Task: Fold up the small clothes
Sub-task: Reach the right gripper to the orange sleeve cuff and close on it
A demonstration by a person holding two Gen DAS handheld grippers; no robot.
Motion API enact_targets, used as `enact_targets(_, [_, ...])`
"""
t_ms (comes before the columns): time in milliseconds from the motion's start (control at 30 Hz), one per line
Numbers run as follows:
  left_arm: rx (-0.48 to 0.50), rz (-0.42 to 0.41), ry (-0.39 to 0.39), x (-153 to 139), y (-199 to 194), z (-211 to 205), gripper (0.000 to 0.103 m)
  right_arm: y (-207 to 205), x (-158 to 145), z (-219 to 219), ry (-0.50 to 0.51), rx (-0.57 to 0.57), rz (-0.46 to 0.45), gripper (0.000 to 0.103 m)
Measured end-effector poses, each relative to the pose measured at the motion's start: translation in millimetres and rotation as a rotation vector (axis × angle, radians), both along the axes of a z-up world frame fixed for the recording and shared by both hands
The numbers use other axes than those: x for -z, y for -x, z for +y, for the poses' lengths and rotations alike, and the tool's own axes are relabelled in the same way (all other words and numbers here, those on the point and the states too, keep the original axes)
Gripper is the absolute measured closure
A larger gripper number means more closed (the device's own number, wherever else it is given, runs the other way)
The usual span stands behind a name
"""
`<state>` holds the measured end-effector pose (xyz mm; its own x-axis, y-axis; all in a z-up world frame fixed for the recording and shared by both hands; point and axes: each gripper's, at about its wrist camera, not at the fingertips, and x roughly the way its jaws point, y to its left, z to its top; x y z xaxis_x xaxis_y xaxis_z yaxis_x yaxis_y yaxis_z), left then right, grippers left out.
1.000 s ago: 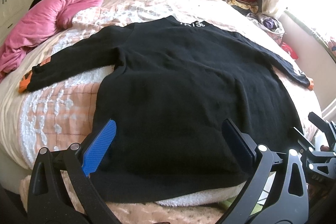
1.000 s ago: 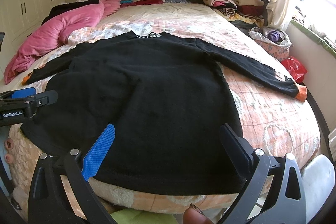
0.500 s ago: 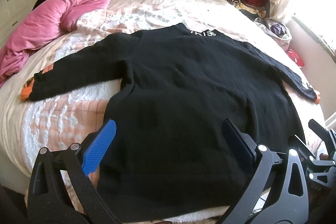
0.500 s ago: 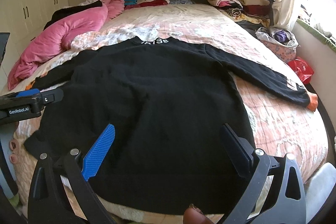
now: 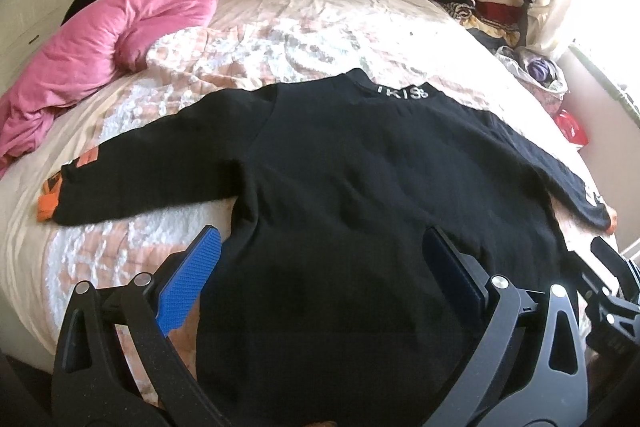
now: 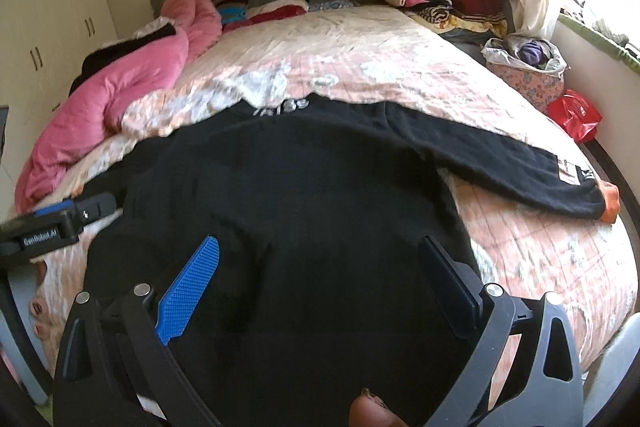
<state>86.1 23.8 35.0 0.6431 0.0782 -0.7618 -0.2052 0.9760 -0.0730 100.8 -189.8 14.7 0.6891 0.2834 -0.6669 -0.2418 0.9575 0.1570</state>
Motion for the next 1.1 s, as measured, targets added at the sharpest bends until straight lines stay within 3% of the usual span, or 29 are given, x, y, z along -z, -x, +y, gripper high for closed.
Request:
enact_targets(500, [0.017, 0.003, -0.013, -13, -50, -5, 0.008, -56, -19, -25, -0.061, 0.079, 0.001, 0.004])
enact_targets(1100, [0.04, 0.008, -0.058, -11, -124, -39, 0.008, -112, -16, -114, -0.147, 0.365, 0.017, 0.004])
